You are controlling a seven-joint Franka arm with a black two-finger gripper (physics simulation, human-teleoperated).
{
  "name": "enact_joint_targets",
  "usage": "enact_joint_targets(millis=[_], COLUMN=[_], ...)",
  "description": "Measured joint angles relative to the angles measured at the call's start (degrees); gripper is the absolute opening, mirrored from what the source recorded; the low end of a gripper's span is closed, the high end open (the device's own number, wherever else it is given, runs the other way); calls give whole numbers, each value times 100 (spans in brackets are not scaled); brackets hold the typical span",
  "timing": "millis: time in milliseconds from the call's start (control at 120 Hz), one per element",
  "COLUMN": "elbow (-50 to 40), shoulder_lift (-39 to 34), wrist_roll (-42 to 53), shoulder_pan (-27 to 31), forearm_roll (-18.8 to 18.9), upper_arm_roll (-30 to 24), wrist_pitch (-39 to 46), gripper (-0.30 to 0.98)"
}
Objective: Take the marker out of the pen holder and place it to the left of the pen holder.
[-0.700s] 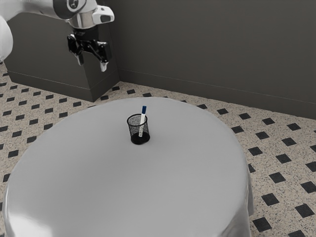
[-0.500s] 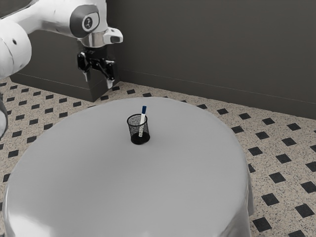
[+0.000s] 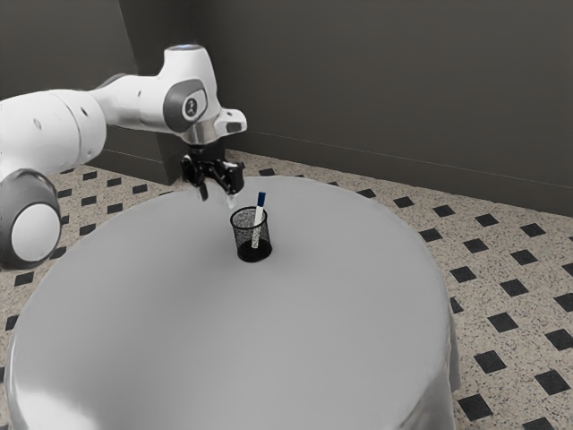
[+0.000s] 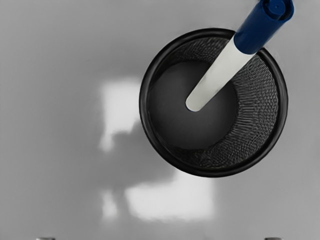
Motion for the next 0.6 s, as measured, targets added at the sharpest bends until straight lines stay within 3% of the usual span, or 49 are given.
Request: enact_joint_targets(millis=[233,600], elbow=[180,564], shoulder_lift=[388,1101], wrist_roll=[264,550], shoulder_pan=[0,18], forearm_roll=[-467,-522], upper_arm_roll=[-220,-216], wrist_pitch=[814,2068], gripper=[45,38])
